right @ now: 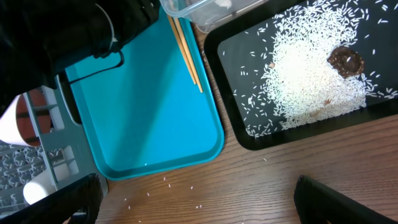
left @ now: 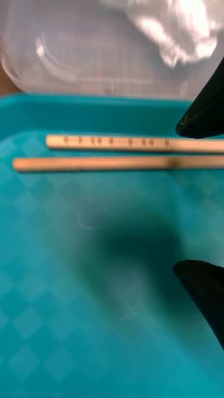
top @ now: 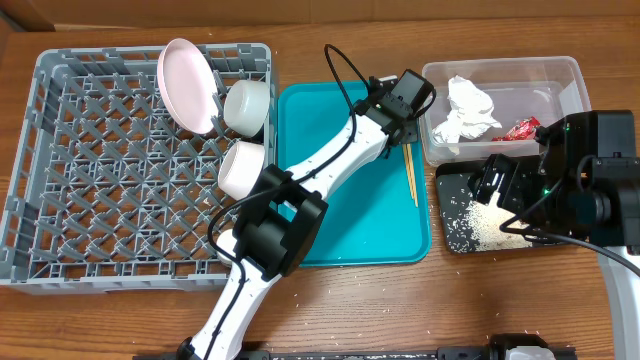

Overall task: Sort waste into correct bins and load items into the dishwasher
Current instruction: 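Reach the left gripper to the wooden chopsticks and grasp them, then carry the chopstick left into the dish rack and release it, then move the left gripper back to the remaining chopstick on the teal tray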

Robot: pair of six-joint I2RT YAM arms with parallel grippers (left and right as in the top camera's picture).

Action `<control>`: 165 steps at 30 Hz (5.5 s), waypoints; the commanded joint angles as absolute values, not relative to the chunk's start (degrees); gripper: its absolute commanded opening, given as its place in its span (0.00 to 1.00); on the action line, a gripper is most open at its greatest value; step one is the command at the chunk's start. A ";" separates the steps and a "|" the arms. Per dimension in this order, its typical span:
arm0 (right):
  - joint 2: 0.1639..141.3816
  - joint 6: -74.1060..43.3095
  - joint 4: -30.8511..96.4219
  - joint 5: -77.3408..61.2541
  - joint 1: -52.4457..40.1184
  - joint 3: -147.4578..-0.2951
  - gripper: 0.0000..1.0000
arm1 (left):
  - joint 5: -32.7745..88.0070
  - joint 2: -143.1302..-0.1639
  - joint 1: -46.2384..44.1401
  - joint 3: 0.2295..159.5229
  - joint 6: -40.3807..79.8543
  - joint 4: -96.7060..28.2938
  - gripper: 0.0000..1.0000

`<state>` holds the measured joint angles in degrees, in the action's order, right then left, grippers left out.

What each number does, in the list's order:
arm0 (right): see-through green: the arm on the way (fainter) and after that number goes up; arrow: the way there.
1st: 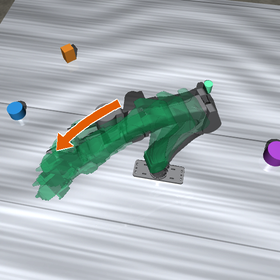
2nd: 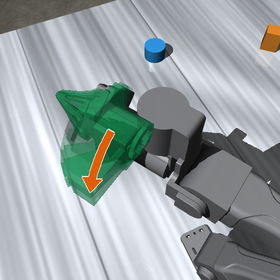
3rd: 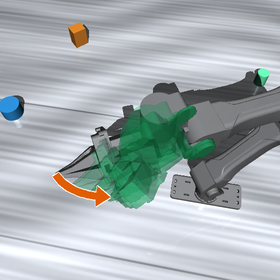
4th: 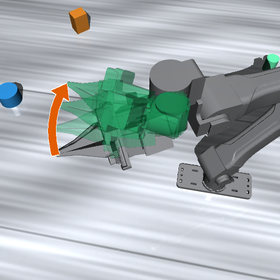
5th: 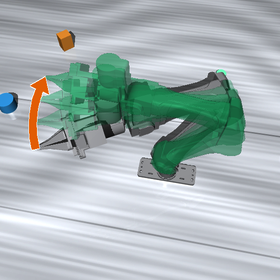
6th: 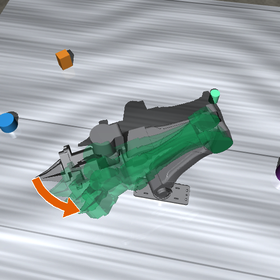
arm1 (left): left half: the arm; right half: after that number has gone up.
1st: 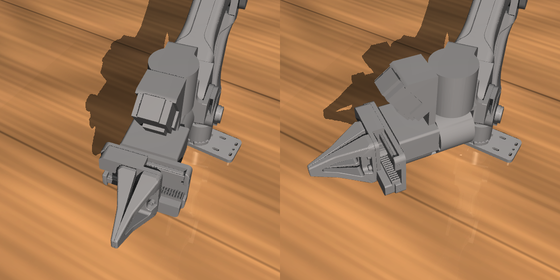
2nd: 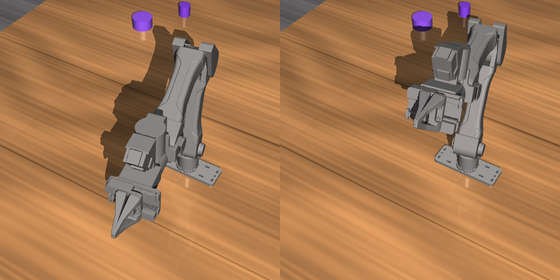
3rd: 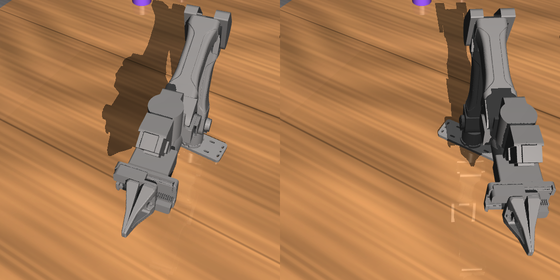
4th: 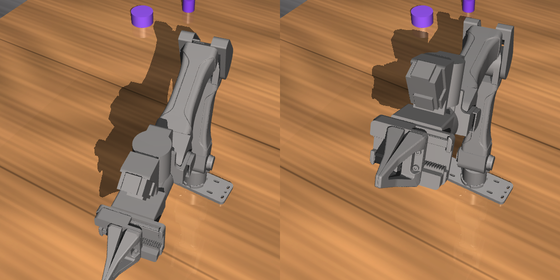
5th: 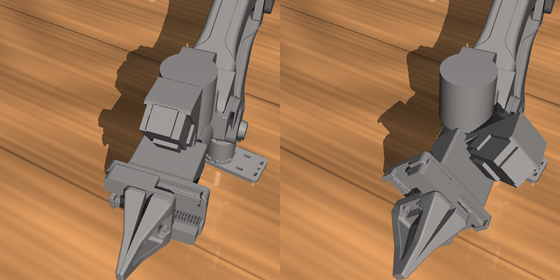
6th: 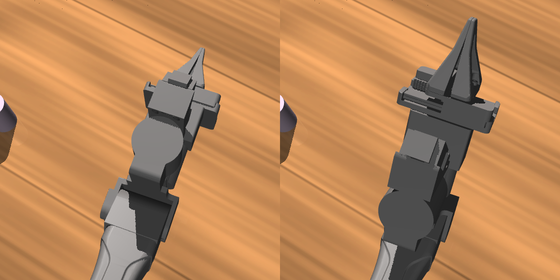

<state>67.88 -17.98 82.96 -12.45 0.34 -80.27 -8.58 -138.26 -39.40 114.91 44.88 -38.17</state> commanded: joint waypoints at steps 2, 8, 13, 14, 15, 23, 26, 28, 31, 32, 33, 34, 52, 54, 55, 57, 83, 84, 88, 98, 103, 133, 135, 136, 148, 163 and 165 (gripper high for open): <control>67.61 -17.74 82.65 -12.03 0.34 -81.38 1.00 | -9.23 -139.20 -39.79 116.07 44.51 -38.28 0.64; 67.61 -17.74 82.65 -12.03 0.34 -81.38 1.00 | -11.94 -140.20 -40.71 116.01 39.59 -38.04 0.63; 67.61 -17.74 82.65 -12.03 0.34 -81.38 1.00 | -12.71 -141.40 -41.56 116.01 37.23 -37.28 0.64; 67.61 -17.74 82.65 -12.03 0.34 -81.38 1.00 | -12.71 -141.75 -41.56 116.01 37.23 -37.23 0.64; 67.61 -17.74 82.65 -12.03 0.34 -81.38 1.00 | -12.71 -141.91 -41.56 116.01 37.23 -37.26 0.64; 67.61 -17.74 82.65 -12.03 0.34 -81.38 1.00 | -12.64 -142.74 -41.41 115.98 39.90 -38.50 0.61; 67.61 -17.74 82.65 -12.03 0.34 -81.38 1.00 | -12.08 -142.74 -41.28 115.98 42.30 -39.62 0.60; 67.61 -17.74 82.65 -12.03 0.34 -81.38 1.00 | -11.22 -142.74 -41.28 115.98 43.38 -41.28 0.56; 67.61 -17.74 82.65 -12.03 0.34 -81.38 1.00 | -10.46 -142.74 -41.34 115.98 46.26 -43.79 0.54; 67.61 -17.74 82.65 -12.03 0.34 -81.38 1.00 | -10.41 -142.74 -41.34 115.98 46.35 -44.01 0.55; 67.61 -17.74 82.65 -12.03 0.34 -81.38 1.00 | -10.48 -142.74 -41.34 115.98 46.28 -44.03 0.55; 67.61 -17.74 82.65 -12.03 0.34 -81.38 1.00 | -10.50 -142.74 -41.34 115.98 46.26 -44.14 0.55; 67.61 -17.74 82.65 -12.03 0.34 -81.38 1.00 | -2.85 -142.74 -41.28 116.11 44.12 -58.74 0.05; 67.61 -17.74 82.65 -12.03 0.34 -81.38 1.00 | -3.29 -142.74 -41.15 116.11 44.12 -59.16 0.04; 67.61 -17.74 82.65 -12.03 0.34 -81.38 1.00 | -3.18 -142.74 -41.04 116.11 44.14 -59.16 0.04; 67.61 -17.74 82.65 -12.03 0.34 -81.38 1.00 | -2.79 -142.69 -40.73 116.33 44.12 -59.37 0.04; 67.61 -17.74 82.65 -12.03 0.34 -81.38 1.00 | -12.19 -102.43 -25.39 122.52 21.87 -96.82 0.04; 67.61 -17.74 82.65 -12.03 0.34 -81.38 1.00 | -12.60 -99.90 -23.73 119.02 21.82 -96.82 0.04; 67.61 -17.74 82.65 -12.03 0.34 -81.38 1.00 | -12.60 -94.26 -17.08 110.10 17.74 -96.36 0.04; 67.61 -17.74 82.65 -12.03 0.34 -81.38 1.00 | -12.40 -93.08 -7.38 91.68 7.79 -86.59 0.04; 67.61 -17.74 82.65 -12.03 0.34 -81.38 1.00 | -12.43 -93.08 -7.25 83.90 7.94 -81.73 0.04; 67.61 -17.74 82.65 -12.03 0.34 -81.38 1.00 | -12.60 -93.10 -2.11 75.81 1.39 -69.25 0.44; 67.61 -17.74 82.65 -12.03 0.34 -81.38 1.00 | -12.43 -93.10 -2.26 75.85 1.76 -67.68 0.43; 67.61 -17.74 82.65 -12.03 0.34 -81.38 1.00 | -12.27 -93.10 -2.26 75.92 2.24 -67.13 0.43; 67.61 -17.74 82.65 -12.03 0.34 -81.38 1.00 | 14.09 -93.10 -7.07 95.22 6.17 -66.98 0.46; 67.61 -17.74 82.65 -12.03 0.34 -81.38 1.00 | -3.57 -109.14 -37.15 99.18 32.23 -42.00 0.66; 67.61 -17.74 82.65 -12.03 0.34 -81.38 1.00 | -3.70 -113.16 -39.00 99.18 33.36 -40.07 0.67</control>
